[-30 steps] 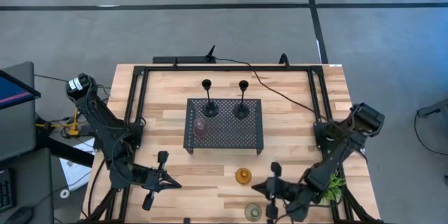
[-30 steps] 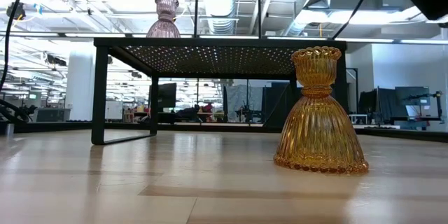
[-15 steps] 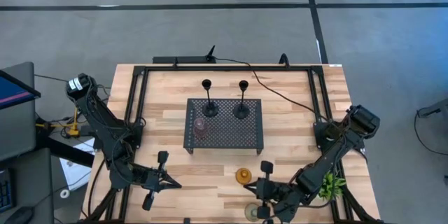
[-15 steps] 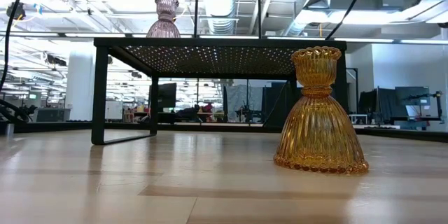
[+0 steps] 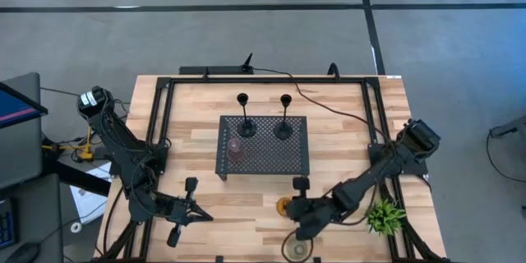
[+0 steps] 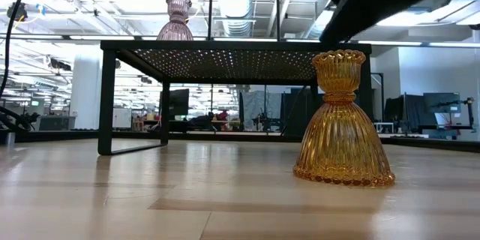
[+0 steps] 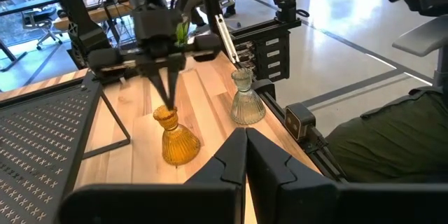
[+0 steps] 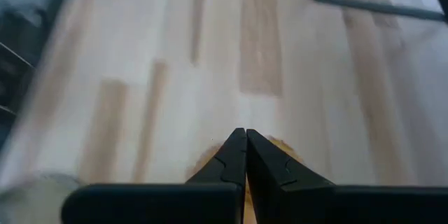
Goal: Pick & Place candle stick holders
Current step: Align the orange glass candle holder with the pink glass candle holder on the shelf
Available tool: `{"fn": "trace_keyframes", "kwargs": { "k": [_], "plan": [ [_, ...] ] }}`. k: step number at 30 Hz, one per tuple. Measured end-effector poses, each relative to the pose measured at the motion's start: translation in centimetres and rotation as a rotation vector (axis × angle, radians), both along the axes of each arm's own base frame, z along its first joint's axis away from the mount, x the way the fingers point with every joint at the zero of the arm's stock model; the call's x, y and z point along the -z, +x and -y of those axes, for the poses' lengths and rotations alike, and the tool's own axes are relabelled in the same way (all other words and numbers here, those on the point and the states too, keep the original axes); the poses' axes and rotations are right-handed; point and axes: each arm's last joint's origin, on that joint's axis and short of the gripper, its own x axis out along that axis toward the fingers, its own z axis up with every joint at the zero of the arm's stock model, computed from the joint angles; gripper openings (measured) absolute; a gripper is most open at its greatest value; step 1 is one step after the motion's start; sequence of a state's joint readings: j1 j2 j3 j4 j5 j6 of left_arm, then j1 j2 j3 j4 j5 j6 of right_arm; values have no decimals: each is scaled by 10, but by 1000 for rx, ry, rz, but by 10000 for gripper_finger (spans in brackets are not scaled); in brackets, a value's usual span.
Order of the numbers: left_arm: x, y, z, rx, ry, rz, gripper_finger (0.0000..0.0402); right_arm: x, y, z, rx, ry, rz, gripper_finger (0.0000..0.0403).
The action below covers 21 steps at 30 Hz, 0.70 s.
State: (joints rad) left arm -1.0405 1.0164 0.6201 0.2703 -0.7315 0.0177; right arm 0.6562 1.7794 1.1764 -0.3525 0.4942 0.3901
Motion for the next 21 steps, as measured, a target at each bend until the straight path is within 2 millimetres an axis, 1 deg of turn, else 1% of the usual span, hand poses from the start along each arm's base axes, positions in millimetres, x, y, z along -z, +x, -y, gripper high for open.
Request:
{"fn": "trace_keyframes", "kwargs": {
  "k": [2, 5, 9, 12, 18, 21],
  "plan": [
    [0, 0, 0, 0, 0, 0, 5, -7, 1, 1, 6, -18, -32, 0],
    [0, 0, 0, 0, 0, 0, 5, -20, 2, -1, 27, 0, -71, 0],
    [0, 0, 0, 0, 0, 0, 5, -38, 4, -3, 23, -4, -79, 0],
    [0, 0, 0, 0, 0, 0, 5, -40, 3, -1, 21, -17, -109, 0],
    [0, 0, 0, 0, 0, 0, 5, -36, 7, 2, -9, 41, -166, 0],
    [0, 0, 0, 0, 0, 0, 5, -36, 8, 2, -39, 47, -177, 8]
  ]
}}
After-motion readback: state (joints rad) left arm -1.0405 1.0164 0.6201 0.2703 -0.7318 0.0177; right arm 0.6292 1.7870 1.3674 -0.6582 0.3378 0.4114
